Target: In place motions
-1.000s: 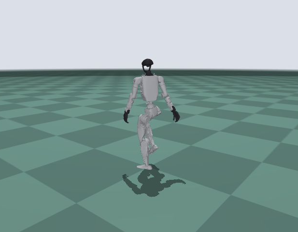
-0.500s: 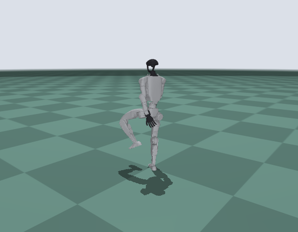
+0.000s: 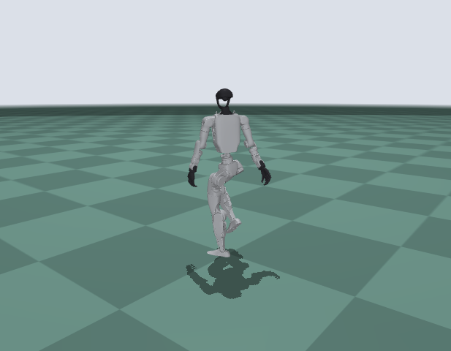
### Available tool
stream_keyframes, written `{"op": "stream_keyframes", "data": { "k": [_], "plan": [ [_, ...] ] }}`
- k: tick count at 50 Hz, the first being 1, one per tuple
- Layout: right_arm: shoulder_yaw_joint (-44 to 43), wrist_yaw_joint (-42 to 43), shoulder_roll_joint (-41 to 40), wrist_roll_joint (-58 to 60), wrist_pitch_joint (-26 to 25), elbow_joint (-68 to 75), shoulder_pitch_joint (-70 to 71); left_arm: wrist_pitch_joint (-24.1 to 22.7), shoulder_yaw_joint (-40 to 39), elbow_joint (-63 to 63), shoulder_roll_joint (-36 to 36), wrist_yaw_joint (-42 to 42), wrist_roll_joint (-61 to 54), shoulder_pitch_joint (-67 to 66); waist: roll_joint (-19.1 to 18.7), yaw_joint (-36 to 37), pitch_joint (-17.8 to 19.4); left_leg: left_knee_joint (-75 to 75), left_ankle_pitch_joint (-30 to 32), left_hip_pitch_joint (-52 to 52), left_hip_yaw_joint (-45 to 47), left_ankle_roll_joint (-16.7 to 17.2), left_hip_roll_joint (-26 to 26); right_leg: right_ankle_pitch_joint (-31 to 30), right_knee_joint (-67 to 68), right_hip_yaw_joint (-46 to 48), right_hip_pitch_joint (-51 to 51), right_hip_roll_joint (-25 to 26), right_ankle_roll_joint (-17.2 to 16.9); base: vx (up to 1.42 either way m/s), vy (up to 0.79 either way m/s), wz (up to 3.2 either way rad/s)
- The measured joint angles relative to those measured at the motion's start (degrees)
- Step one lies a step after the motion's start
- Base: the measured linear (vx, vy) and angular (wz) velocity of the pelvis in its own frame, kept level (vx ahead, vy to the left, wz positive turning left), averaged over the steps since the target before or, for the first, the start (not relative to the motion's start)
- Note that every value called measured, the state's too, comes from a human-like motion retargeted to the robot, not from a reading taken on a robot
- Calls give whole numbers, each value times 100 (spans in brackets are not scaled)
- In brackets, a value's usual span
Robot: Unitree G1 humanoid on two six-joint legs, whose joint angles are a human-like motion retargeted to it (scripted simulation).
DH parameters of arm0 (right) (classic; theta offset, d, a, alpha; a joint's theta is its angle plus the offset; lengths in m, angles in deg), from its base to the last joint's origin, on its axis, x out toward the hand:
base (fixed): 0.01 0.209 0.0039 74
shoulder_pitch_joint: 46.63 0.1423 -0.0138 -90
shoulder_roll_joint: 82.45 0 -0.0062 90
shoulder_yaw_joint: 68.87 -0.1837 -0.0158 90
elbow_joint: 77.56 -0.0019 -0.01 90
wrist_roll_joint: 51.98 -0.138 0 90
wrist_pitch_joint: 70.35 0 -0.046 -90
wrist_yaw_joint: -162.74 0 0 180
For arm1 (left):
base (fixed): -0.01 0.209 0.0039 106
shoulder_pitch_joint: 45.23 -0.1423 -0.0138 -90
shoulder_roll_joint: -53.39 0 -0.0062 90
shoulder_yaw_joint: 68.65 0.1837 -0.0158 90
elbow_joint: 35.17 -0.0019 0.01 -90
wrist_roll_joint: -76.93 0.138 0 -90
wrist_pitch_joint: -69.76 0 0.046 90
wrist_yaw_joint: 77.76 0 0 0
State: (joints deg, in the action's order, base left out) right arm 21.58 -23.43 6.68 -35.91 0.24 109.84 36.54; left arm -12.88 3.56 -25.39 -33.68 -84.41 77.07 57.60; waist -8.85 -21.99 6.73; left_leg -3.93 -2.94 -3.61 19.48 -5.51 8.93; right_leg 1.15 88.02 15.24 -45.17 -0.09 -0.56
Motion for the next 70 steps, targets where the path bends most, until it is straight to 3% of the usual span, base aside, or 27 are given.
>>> {"op": "stream_keyframes", "data": {
  "k": [3,7,10,13,15,17,18,20,21,25,30,34,38,40,41,43,46,48,52,56,60,70],
  "plan": [
    [-243,340,-7,-8,187,0,-560,-281,383,274,-19,302,75,-137,-86,101,-474,85,26,-142,53,19,-5,92,-35,-66,-263,-22,87,26,-10,-12],
    [-298,139,-110,38,281,0,-594,-267,535,267,10,154,202,-216,252,299,-331,192,10,313,282,69,-199,91,-1021,-190,757,-26,142,6,-2,-30],
    [-137,69,-188,74,264,0,-394,-283,279,-66,229,155,224,-467,350,509,-423,210,-88,553,523,136,-254,-55,-2677,-398,1981,364,19,14,-4,-59],
    [94,85,-305,173,404,-25,-25,-297,-44,-550,506,183,93,-953,414,432,-700,-97,-305,483,351,164,-358,-122,-5351,-418,3564,537,-196,20,-7,9],
    [234,32,-425,311,490,-278,223,-359,-281,-932,603,249,24,-1235,519,440,-724,-584,-371,397,226,203,-408,901,-6770,-46,4492,347,-41,9,-13,4],
    [395,-154,-578,387,540,-717,452,-353,-479,-1383,555,329,44,-1394,714,306,-923,-1609,264,-139,288,247,-467,902,-7824,525,4771,75,388,-6,-12,117],
    [427,-302,-657,387,535,-968,613,-298,-544,-1610,517,385,93,-1394,755,-3,-1069,-2453,884,-805,79,236,-457,703,-8167,880,4767,-94,288,-31,-15,136],
    [404,-527,-766,377,584,-1589,989,-119,-561,-1718,521,605,-7,-1398,716,866,-1065,-4314,1748,-2279,97,261,44,522,-8376,274,4519,-36,220,-52,-16,-80],
    [410,-624,-776,379,697,-1905,1180,-142,-548,-1718,510,659,-142,-1426,725,911,-913,-4798,1729,-2677,-94,114,61,435,-8434,489,4506,-5,288,-50,-11,-85],
    [684,-903,-760,705,1094,-2973,1838,-105,-733,-1718,491,231,-403,-1685,1059,1223,-250,-6281,854,-3358,213,-196,590,321,-8406,505,4747,-124,515,-19,-5,-44],
    [992,-246,-815,671,1387,-3525,1870,-89,-1067,-1718,556,337,-315,-2126,1089,1068,-462,-6839,570,-3765,154,-383,588,321,-8373,495,4669,-221,544,9,-3,2],
    [1000,-529,-777,514,1580,-3615,1627,-92,-1094,-1718,545,225,-341,-2077,992,989,-509,-6115,660,-3016,155,-308,449,379,-8381,578,4694,-184,517,4,1,30],
    [876,-474,-864,484,1526,-3102,1188,-167,-1002,-1619,542,263,-410,-2011,975,964,-706,-3792,1045,-1415,147,-12,-308,472,-8363,593,4734,-199,464,12,1,11],
    [862,-355,-879,470,1523,-2727,942,-198,-976,-1487,555,291,-419,-2004,893,1074,-857,-2226,759,-570,262,270,-596,523,-8321,434,4674,-80,460,17,3,-58],
    [845,-291,-874,519,1511,-2507,819,-216,-949,-1417,568,315,-418,-2000,789,1116,-940,-1568,172,-237,273,319,-668,539,-8325,374,4656,44,451,20,1,-48],
    [829,-77,-841,708,1507,-1895,647,-223,-899,-1300,608,327,-410,-1989,531,992,-1178,-495,-497,193,579,171,-680,561,-8388,403,4602,278,425,21,1,19],
    [978,506,-795,1019,1307,-744,656,-174,-901,-1219,646,275,-367,-1770,312,650,-1639,443,-139,50,284,207,-814,546,-8472,524,4268,352,389,1,4,56],
    [985,755,-720,1082,1113,-203,712,-204,-732,-1076,664,291,-358,-1485,287,464,-1717,597,-94,-5,645,427,-780,558,-8476,743,4094,236,327,-23,15,86],
    [964,646,-594,820,946,-2,511,-192,-20,-747,556,130,-332,-953,360,799,-1433,415,-49,-218,86,89,-910,439,-8563,698,4179,284,351,2,5,-6],
    [716,431,-646,645,865,-162,554,-140,165,-527,534,-90,-49,-647,478,881,-1151,461,-45,7,158,102,-966,363,-8555,775,4284,192,357,-14,11,1],
    [801,407,-740,789,830,-533,633,-157,99,-652,503,-343,-54,-760,376,468,-1303,480,-33,-55,34,53,-1006,330,-8524,878,4138,240,429,8,1,9],
    [1057,-379,-985,961,1003,-1566,1066,146,-35,-1455,487,-489,416,-1094,367,708,-1307,483,-144,171,551,101,-899,278,-8488,370,4177,321,439,-1,3,-47]
  ]
}}
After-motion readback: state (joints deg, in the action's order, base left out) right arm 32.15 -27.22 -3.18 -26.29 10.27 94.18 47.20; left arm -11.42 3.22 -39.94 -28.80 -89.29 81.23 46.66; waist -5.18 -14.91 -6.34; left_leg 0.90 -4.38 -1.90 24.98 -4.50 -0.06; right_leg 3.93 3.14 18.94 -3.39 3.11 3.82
